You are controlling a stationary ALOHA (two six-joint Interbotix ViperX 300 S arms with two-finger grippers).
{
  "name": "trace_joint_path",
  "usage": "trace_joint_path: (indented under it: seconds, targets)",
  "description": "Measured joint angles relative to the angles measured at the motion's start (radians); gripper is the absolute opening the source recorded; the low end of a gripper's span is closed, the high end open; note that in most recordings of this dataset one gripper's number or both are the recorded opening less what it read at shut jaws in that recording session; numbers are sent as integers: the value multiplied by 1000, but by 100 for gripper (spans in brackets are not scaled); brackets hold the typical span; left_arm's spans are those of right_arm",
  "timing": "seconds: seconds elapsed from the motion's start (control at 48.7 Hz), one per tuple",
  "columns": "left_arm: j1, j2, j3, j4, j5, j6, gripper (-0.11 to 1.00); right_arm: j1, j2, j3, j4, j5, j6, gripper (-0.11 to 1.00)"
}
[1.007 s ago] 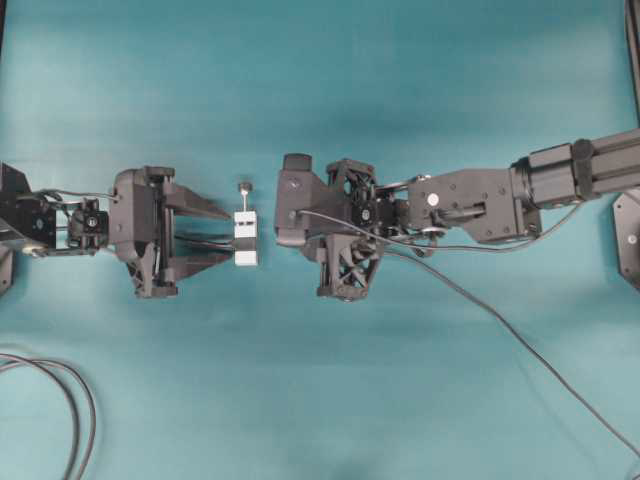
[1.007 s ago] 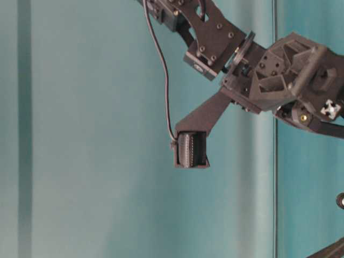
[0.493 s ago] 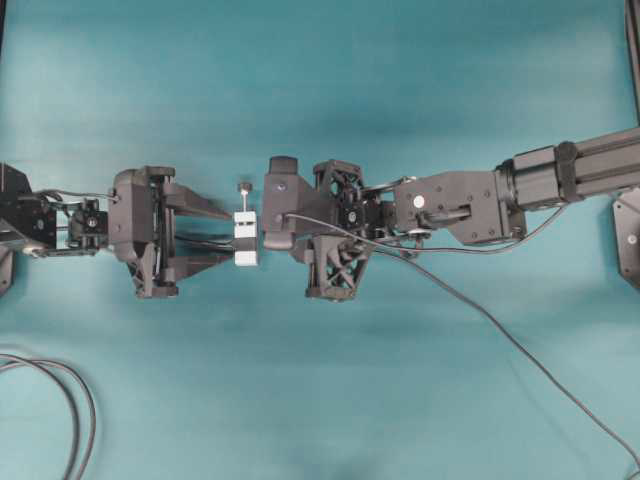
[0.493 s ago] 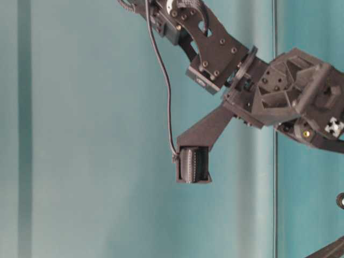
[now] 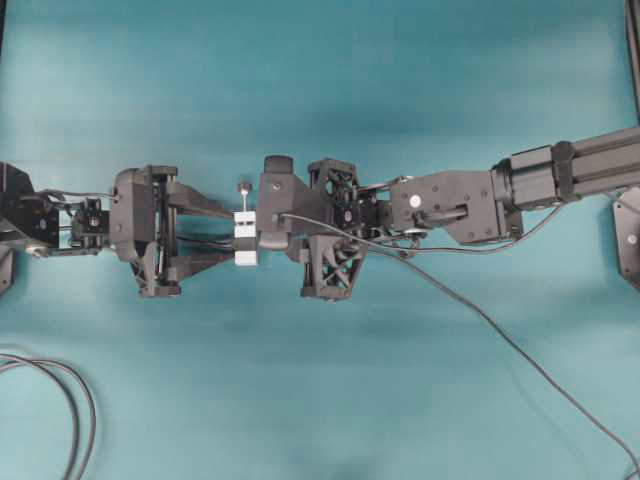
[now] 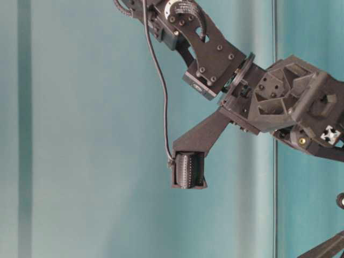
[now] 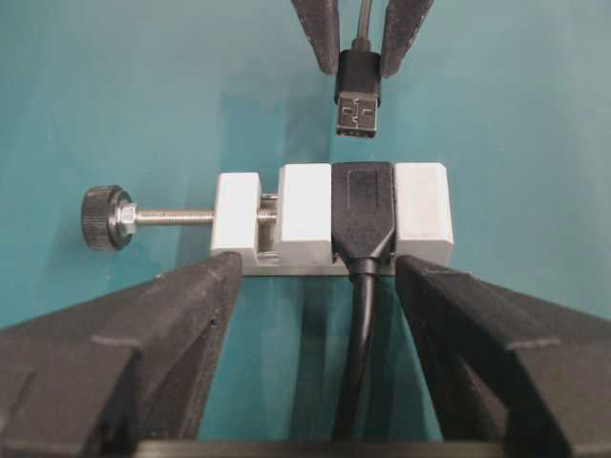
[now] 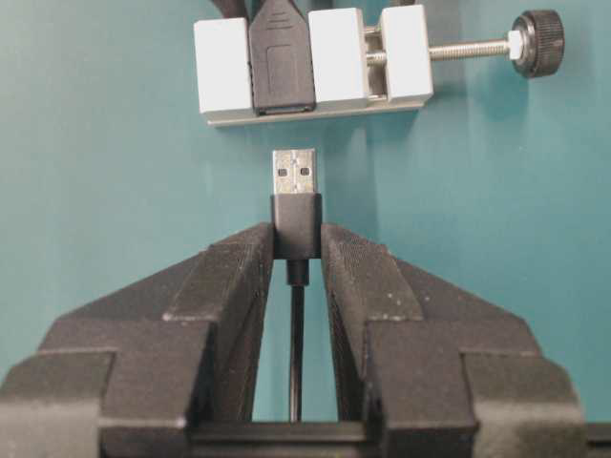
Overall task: Insert the USB cable into the female connector supported by the left arm.
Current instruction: 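Align the USB plug with the female connector in the left-held holder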
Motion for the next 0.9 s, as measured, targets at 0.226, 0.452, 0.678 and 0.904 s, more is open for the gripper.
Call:
trace_joint_path:
  seconds: [0.226, 0.452, 0.678, 0.904]
  targets:
    - [0, 0, 0, 0, 0, 0, 76, 2, 20, -23, 0, -2, 2, 21]
    - [0, 2, 0, 0, 0, 6, 76, 2, 32, -34, 2, 0, 2, 21]
    - [0, 2, 0, 0, 0, 25, 76, 2, 32, -35, 0, -2, 0, 21]
    - [0, 2, 0, -2, 0, 25, 76, 2, 32, -35, 0, 0, 0, 21]
